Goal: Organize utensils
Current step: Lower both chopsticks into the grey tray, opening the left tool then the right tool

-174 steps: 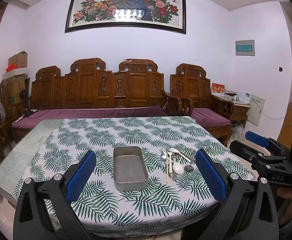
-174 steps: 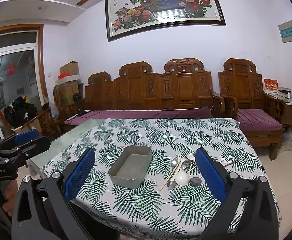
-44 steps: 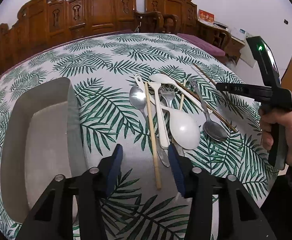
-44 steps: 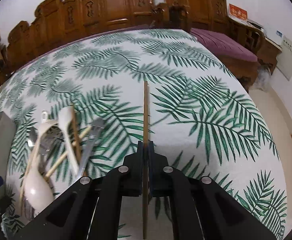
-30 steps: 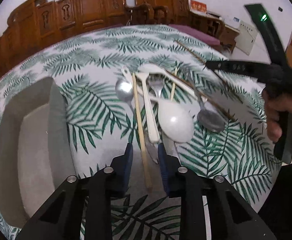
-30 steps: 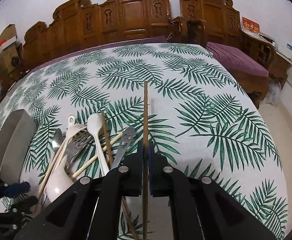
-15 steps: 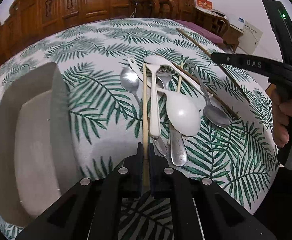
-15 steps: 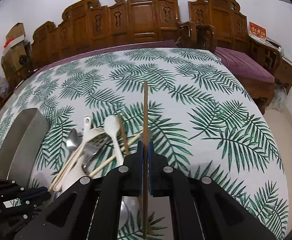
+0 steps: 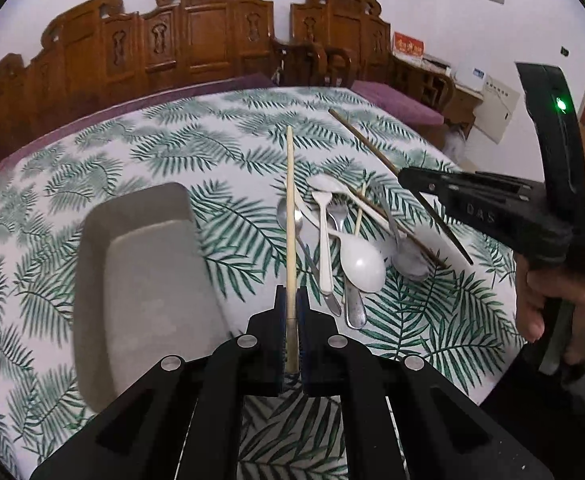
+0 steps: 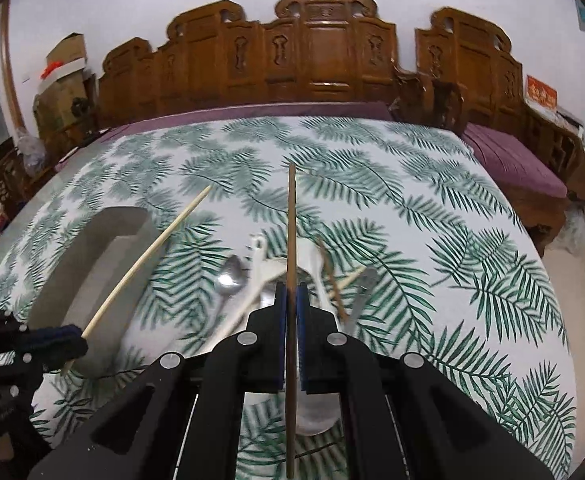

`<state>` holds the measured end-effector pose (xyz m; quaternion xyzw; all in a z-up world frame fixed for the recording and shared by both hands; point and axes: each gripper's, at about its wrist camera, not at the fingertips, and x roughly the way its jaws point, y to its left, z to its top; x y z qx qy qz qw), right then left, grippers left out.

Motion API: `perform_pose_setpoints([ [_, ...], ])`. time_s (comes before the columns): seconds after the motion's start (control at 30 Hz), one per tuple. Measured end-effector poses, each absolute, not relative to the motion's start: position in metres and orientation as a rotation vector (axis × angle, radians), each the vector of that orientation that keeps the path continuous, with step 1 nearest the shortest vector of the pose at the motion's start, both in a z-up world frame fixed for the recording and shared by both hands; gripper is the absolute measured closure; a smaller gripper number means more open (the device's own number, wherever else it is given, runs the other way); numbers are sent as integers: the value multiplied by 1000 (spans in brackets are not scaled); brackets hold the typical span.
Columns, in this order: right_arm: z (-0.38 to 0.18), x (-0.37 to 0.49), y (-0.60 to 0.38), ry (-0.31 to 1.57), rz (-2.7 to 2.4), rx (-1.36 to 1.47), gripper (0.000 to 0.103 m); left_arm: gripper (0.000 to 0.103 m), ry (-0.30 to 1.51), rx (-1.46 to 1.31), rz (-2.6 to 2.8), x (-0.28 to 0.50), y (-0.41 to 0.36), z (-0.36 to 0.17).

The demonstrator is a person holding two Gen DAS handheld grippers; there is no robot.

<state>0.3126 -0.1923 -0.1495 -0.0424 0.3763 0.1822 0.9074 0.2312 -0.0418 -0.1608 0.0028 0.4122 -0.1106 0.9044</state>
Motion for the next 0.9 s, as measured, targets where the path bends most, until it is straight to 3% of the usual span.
perform_pose_setpoints([
  [0.4,-119,277,-150,756,462,-99,97,99,852,-50,-187,222,13,-144],
  [0.9,-123,263,-86,777,525,-191,97,99,932,-90,-103,233,56,-180],
])
